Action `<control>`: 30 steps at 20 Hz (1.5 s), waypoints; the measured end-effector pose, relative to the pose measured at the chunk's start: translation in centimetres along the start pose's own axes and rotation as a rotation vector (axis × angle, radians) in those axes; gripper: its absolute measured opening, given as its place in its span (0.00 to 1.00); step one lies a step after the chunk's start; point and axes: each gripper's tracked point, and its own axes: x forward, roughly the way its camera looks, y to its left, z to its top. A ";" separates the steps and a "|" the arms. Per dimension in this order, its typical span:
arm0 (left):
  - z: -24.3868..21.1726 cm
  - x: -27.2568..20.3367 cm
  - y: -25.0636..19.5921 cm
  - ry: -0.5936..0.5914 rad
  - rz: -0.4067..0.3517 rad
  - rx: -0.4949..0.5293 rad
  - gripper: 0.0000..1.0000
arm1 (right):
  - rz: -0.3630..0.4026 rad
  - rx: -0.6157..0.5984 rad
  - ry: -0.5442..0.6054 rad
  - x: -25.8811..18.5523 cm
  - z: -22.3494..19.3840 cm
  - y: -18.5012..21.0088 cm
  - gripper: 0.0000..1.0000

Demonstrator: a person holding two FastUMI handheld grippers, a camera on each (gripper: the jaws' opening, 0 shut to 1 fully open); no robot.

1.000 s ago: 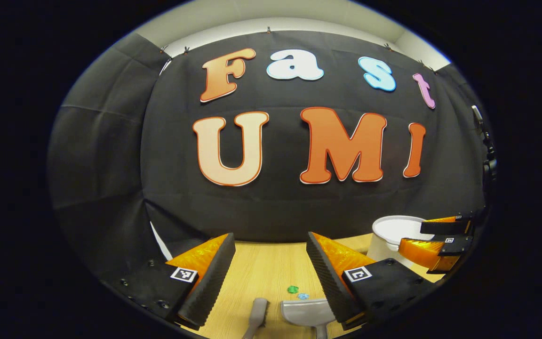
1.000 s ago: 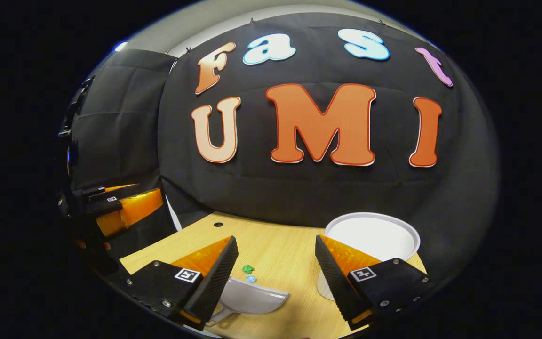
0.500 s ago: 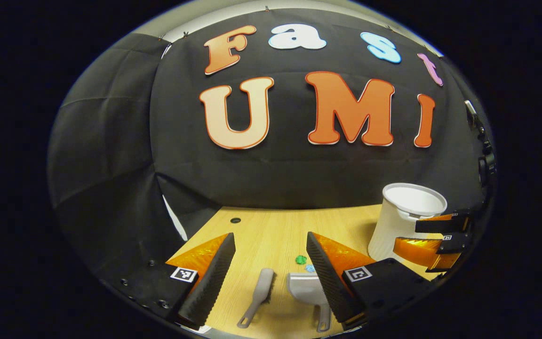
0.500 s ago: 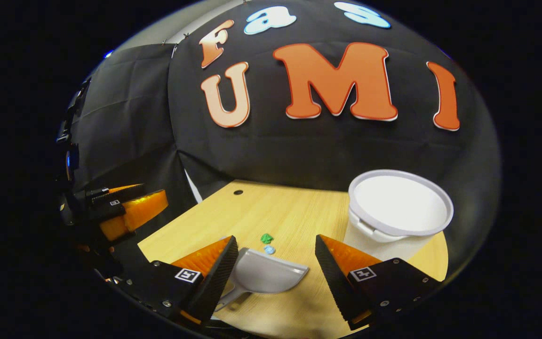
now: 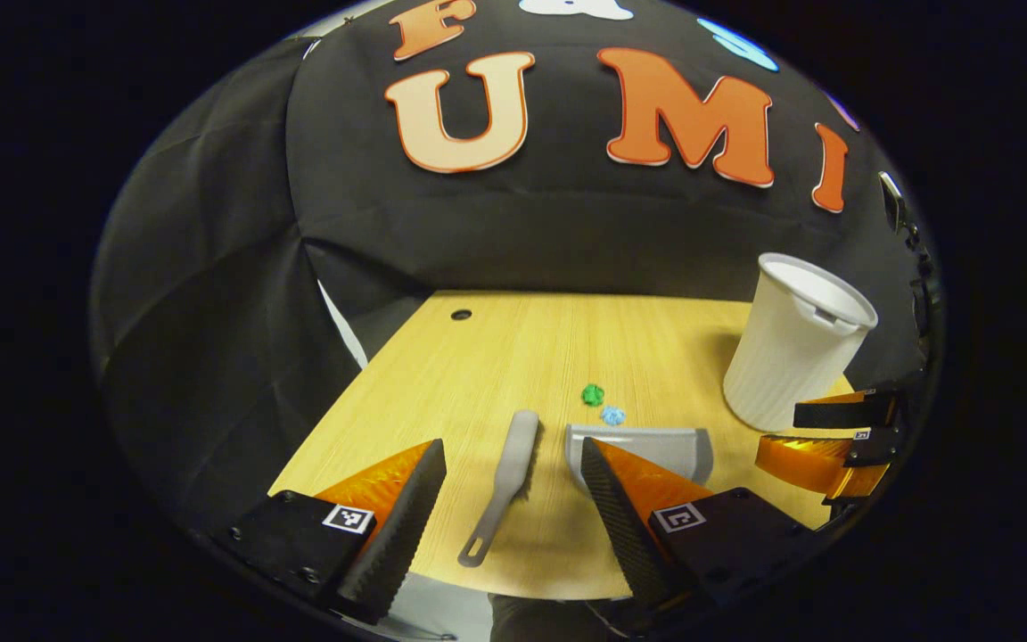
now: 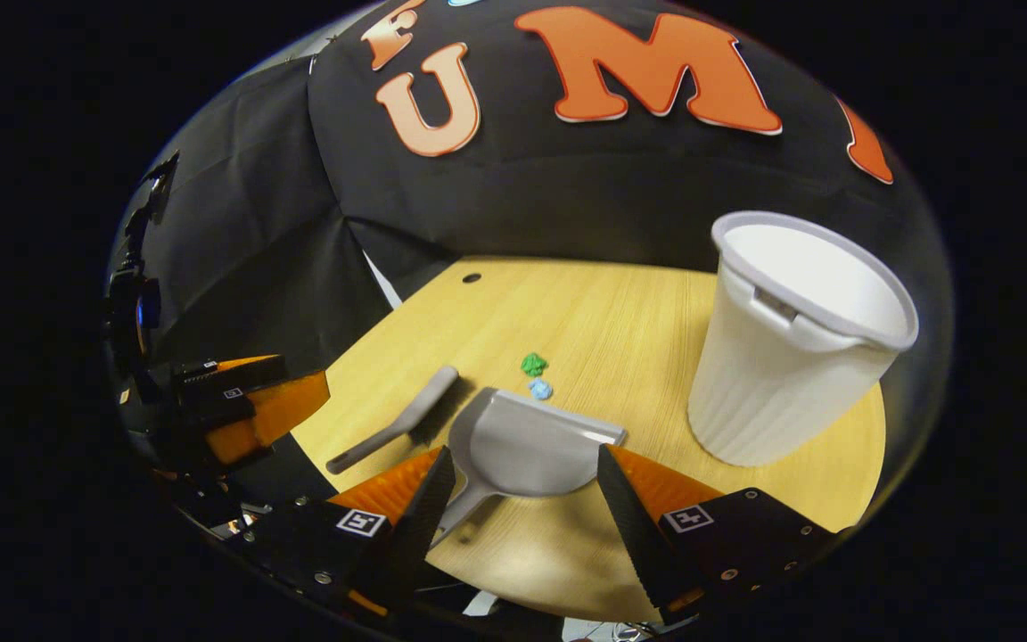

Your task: Pick up the small broom and dustpan from the desktop, sweep the trash into the dustpan with the broom, and then empty the trash into the garbage bin.

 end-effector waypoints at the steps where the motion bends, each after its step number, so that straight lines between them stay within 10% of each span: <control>1: -0.8 0.1 0.1 0.028 0.000 0.002 0.98 | 0.001 0.009 0.030 0.4 -0.6 0.2 0.97; 18: -6.8 4.0 -0.1 0.407 -0.242 0.095 0.99 | -0.080 0.230 0.432 7.6 -9.0 3.7 0.95; 30: -7.7 3.4 -0.1 0.687 -0.364 0.114 0.99 | -0.207 0.412 0.511 10.9 -11.8 3.1 0.83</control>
